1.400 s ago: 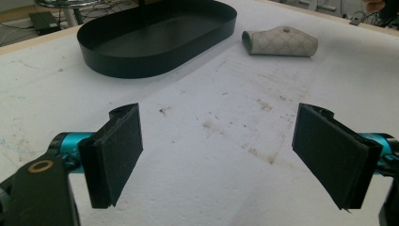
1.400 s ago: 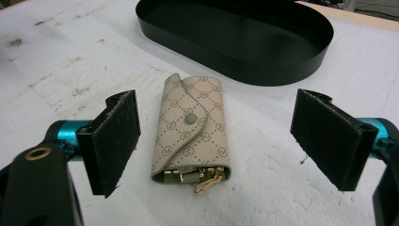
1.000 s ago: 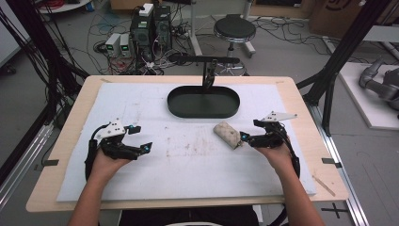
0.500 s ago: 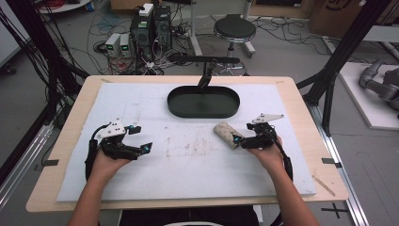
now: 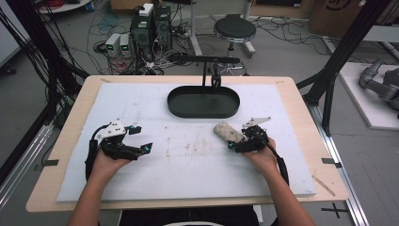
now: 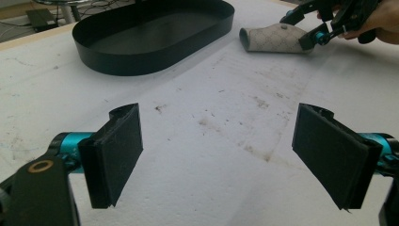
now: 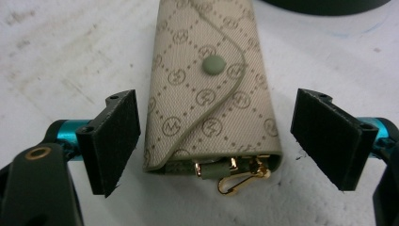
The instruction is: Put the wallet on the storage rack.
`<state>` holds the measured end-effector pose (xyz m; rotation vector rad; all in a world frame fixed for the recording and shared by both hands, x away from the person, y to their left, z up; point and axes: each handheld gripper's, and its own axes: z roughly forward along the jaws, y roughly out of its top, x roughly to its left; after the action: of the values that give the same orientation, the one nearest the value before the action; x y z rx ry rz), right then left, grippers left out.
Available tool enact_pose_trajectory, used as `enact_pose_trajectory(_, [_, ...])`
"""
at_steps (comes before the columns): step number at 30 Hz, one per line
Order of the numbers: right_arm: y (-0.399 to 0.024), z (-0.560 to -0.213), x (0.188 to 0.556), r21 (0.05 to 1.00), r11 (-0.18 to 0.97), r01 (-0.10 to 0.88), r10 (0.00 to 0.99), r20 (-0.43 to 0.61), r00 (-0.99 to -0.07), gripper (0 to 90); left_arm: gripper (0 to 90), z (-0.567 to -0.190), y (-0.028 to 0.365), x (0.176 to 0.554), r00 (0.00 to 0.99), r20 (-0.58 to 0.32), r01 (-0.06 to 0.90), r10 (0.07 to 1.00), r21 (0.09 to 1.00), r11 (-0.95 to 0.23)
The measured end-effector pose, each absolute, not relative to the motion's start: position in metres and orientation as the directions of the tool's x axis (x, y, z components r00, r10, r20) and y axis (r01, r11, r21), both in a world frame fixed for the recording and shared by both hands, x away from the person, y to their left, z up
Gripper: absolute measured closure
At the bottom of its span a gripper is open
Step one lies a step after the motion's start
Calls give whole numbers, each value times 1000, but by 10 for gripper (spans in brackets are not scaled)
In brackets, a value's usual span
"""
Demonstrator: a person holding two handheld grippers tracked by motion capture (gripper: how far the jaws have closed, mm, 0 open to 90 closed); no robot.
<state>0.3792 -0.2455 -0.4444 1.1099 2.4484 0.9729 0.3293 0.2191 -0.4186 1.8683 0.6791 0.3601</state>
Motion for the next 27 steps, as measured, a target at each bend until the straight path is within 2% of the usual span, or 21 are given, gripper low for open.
enact_pose_trajectory(7, [-244, -450, 379, 669, 488, 560, 747, 12, -665, 179, 167, -419, 219, 329, 793, -65, 286, 606, 918, -274])
enact_pose_trajectory(11, [-245, -449, 378, 669, 490, 558, 752, -1, -660, 230, 167, -418, 219, 329, 793, -64, 285, 606, 918, -276])
enact_pose_trajectory(13, [-245, -448, 377, 670, 492, 555, 753, -7, -658, 299, 167, -419, 219, 329, 793, -65, 286, 606, 917, -276])
enact_pose_trajectory(17, [-249, -446, 376, 672, 487, 558, 752, 4, -660, 354, 167, -419, 218, 329, 793, -65, 287, 606, 917, -278])
enact_pose_trajectory(27, [-252, -436, 375, 694, 486, 531, 731, 10, -682, 371, 167, -418, 219, 329, 793, -69, 287, 605, 919, -270])
